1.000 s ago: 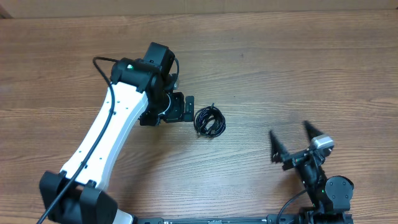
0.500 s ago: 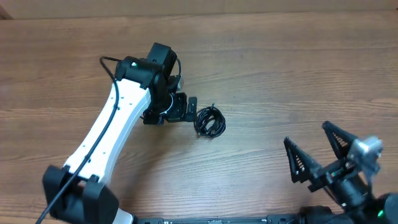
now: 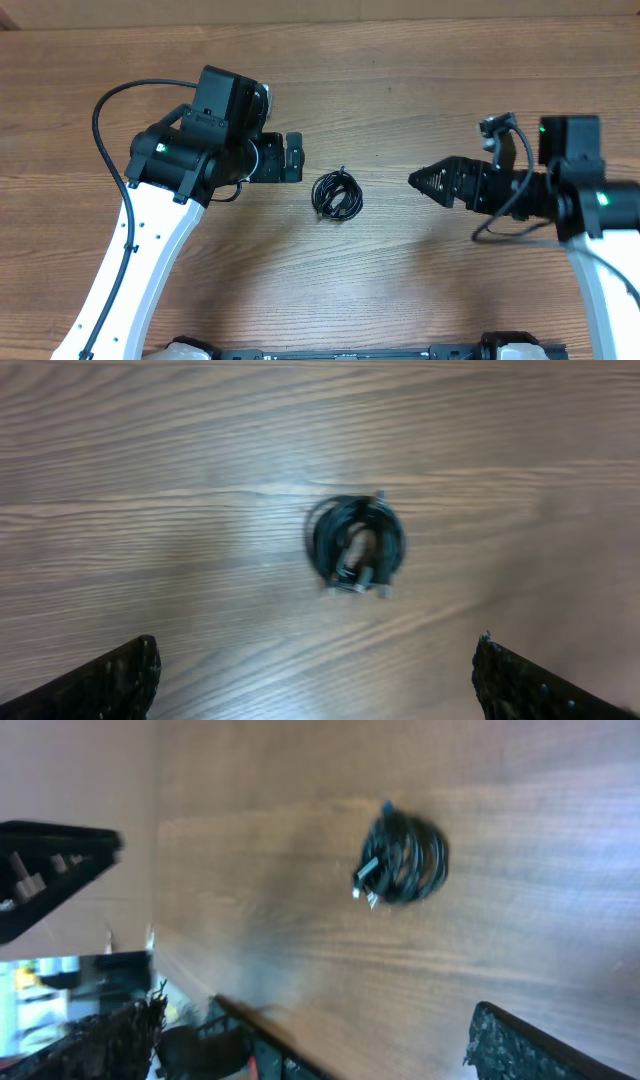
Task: Untangle cables
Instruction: 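Move the left gripper beside the cable bundle and the right gripper onto it, then close the right gripper on a black cable in the bundle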
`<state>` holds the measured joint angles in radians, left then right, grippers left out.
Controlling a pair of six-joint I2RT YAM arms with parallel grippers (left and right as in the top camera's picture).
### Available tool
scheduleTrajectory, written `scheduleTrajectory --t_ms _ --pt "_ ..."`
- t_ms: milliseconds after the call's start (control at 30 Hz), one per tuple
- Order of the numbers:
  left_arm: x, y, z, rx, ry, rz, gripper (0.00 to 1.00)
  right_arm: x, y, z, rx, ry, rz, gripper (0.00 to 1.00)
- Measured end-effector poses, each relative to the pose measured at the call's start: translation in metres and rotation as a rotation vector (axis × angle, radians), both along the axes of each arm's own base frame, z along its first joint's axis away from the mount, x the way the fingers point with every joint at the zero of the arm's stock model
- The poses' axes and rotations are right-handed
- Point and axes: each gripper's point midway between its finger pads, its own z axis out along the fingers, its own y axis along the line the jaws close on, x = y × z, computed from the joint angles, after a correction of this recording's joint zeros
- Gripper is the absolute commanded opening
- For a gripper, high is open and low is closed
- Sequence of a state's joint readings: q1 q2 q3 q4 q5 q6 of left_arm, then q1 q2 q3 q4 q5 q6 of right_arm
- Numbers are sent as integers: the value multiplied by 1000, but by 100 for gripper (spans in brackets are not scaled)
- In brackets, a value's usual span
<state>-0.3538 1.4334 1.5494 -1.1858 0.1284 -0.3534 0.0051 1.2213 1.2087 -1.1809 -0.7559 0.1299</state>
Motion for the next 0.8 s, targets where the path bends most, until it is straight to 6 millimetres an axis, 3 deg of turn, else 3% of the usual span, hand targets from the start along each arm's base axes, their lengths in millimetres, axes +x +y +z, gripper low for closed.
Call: scheduleTrajectory --t_ms 133,367,533,633,800 --pt "9 12 -13 67 20 75 100 16 17 -41 1 144 60 85" --pt "16 25 -38 127 99 135 99 39 57 -96 -7 223 173 72" --pt "17 26 -39 131 100 137 100 48 68 -130 -91 267 156 63" --pt "17 26 -39 134 99 139 100 52 79 -149 -159 274 144 63" --pt "17 26 -39 134 99 139 100 61 78 -173 -298 293 33 62"
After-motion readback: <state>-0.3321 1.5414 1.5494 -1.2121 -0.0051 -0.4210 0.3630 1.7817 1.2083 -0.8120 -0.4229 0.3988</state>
